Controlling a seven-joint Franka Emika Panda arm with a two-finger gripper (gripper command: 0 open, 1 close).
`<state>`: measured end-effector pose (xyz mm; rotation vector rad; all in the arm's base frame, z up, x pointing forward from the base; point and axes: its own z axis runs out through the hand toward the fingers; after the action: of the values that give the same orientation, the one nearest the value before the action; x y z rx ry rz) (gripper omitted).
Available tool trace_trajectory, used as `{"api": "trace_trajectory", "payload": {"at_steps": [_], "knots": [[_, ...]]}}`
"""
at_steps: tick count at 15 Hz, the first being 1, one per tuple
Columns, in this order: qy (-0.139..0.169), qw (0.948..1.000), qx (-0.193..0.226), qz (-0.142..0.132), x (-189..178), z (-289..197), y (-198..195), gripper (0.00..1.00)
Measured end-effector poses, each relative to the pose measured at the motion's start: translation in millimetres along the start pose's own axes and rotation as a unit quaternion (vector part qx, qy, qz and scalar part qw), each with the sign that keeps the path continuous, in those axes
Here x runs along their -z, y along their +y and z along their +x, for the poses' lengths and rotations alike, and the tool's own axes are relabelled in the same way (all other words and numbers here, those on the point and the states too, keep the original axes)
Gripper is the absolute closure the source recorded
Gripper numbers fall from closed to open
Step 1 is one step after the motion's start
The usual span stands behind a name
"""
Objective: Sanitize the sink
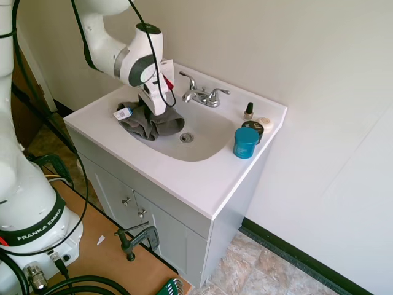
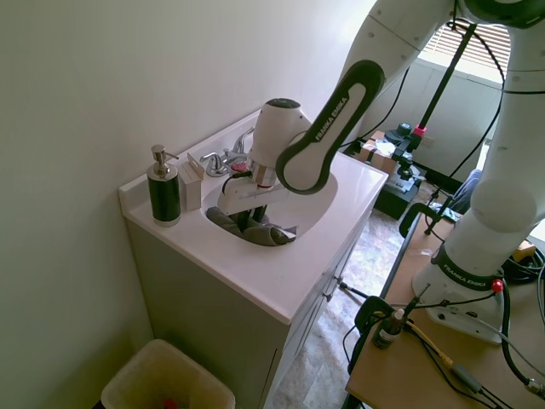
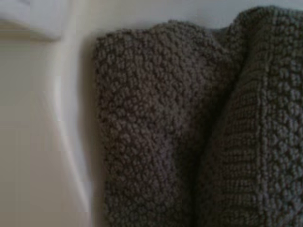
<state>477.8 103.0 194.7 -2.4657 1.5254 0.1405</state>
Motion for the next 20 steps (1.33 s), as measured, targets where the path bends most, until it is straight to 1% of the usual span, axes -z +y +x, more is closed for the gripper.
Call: {"api": "trace_trajectory", "payload": {"at_steps": [1, 2, 3, 5, 7, 10, 11, 13, 15, 18, 20], "knots": [[-0.023, 0.9997, 0.011, 0.001, 10, -2, -1, 1.00], [-0.040, 0.9986, 0.034, 0.001, 20, -5, -1, 1.00], [-0.047, 0.9973, 0.057, 0.000, 29, -11, 0, 1.00], [-0.040, 0.9948, 0.094, 0.002, 42, -30, 5, 1.00], [-0.028, 0.9908, 0.132, 0.005, 51, -52, 12, 1.00], [-0.017, 0.9816, 0.190, 0.004, 58, -80, 26, 1.00], [-0.018, 0.9778, 0.209, 0.000, 59, -90, 32, 0.00], [-0.014, 0.9712, 0.237, -0.013, 63, -109, 45, 0.00], [-0.004, 0.9663, 0.257, -0.023, 75, -122, 58, 0.00], [0.005, 0.9621, 0.271, -0.029, 100, -130, 71, 0.00], [0.006, 0.9604, 0.276, -0.034, 104, -138, 74, 0.00]]}}
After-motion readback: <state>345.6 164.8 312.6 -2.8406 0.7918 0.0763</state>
